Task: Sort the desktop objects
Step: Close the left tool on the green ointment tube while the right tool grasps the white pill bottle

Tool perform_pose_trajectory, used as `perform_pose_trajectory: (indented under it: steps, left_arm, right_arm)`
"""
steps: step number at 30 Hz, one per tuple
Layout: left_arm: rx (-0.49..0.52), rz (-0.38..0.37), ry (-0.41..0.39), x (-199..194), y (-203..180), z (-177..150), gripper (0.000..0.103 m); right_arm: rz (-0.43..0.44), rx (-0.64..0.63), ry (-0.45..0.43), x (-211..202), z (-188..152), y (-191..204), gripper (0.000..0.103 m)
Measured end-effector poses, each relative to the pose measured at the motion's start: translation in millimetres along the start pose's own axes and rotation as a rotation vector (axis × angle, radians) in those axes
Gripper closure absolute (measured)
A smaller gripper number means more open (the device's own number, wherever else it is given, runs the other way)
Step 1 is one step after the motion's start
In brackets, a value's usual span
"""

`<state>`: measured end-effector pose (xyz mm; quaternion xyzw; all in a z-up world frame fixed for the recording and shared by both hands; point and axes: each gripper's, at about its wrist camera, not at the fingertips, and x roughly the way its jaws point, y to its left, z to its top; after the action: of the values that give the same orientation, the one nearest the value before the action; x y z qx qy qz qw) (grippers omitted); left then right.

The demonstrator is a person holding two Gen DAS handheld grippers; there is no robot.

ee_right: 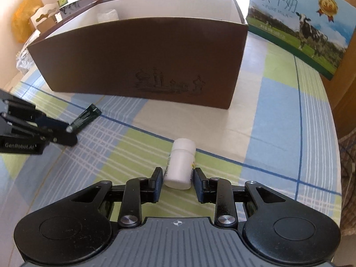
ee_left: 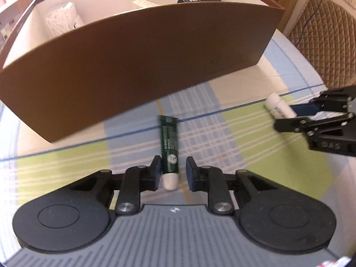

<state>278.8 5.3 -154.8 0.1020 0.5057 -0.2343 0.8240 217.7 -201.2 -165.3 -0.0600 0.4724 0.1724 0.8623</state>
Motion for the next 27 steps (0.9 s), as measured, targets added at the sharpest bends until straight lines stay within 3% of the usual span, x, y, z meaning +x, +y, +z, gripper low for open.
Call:
perform_pose_trajectory:
  steps: [7, 12, 16, 17, 19, 27]
  left_arm:
    - [-0.096, 0.055, 0.002, 7, 1, 8, 0.083]
    - [-0.089, 0.071, 0.022, 7, 0, 14, 0.083]
    - [-0.087, 0.072, 0.018, 7, -1, 13, 0.084]
    - [-0.088, 0.073, 0.016, 6, -1, 12, 0.085]
    - [-0.090, 0.079, 0.011, 4, -1, 7, 0.089]
    - [-0.121, 0.062, 0.022, -8, 0, -12, 0.090]
  right_arm:
    - [-0.007, 0.015, 0.002, 1, 3, -4, 0.073]
    - [-0.023, 0.018, -0.007, 5, 7, -5, 0.064]
    - [-0.035, 0.018, -0.013, 8, 8, -4, 0.064]
    - [-0.036, 0.009, -0.015, 8, 8, -3, 0.064]
    - [-0.037, -0.027, -0.022, 7, 6, 1, 0.079]
    - [0.013, -0.042, -0.006, -3, -7, 14, 0.079]
